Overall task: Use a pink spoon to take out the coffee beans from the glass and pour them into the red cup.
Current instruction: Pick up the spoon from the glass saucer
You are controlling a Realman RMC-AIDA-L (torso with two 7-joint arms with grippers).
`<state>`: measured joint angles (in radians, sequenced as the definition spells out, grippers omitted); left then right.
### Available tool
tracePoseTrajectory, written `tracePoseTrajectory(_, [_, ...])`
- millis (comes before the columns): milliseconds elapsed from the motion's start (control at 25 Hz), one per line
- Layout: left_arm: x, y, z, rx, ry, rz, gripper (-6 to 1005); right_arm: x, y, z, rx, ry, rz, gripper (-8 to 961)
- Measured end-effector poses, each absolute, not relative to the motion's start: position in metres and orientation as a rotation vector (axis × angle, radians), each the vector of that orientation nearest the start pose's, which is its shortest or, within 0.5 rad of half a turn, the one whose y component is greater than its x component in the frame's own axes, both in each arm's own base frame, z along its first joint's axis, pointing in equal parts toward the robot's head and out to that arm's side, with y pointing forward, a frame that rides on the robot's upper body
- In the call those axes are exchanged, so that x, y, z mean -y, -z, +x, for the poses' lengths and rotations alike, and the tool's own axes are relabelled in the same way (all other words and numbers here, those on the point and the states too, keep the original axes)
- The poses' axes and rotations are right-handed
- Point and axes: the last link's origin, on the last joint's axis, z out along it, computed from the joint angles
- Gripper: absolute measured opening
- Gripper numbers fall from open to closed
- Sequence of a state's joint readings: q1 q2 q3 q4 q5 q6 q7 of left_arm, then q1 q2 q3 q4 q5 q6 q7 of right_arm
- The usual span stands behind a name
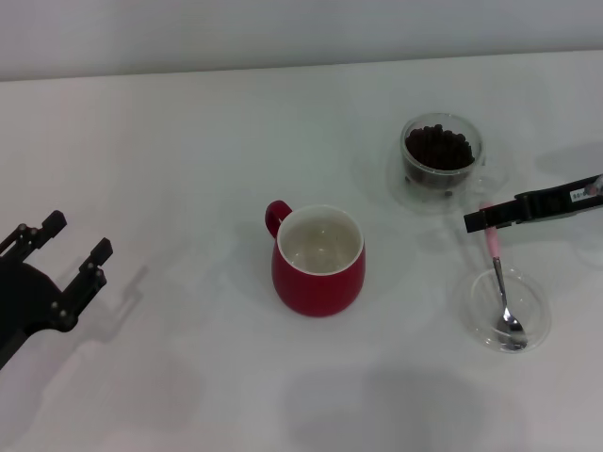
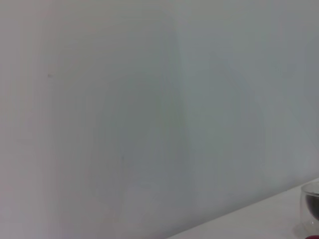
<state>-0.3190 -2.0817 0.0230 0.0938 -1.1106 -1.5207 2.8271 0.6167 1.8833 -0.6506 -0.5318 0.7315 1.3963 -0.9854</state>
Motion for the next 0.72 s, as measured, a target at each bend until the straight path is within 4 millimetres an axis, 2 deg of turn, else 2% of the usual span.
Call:
tracePoseTrajectory(80, [-0.2451, 0.0337, -0.3345, 0.292, 0.764, -2.100, 599, -0.3502, -0.0478, 0.3350, -1.640, -0.150, -2.326, 727])
tracePoseTrajectory(280, [-0.2450, 0.0341, -0.3342, 0.294, 0.766, -2.100, 600, -0.3492, -0.0445, 0.3343, -1.640, -0.152, -2.332, 588])
tracePoseTrajectory(720, [-0.2440, 0.0350, -0.3348, 0.300, 0.762, -2.100, 594, -0.3492, -0.0427, 0.3332, -1.636, -0.143, -2.342, 566])
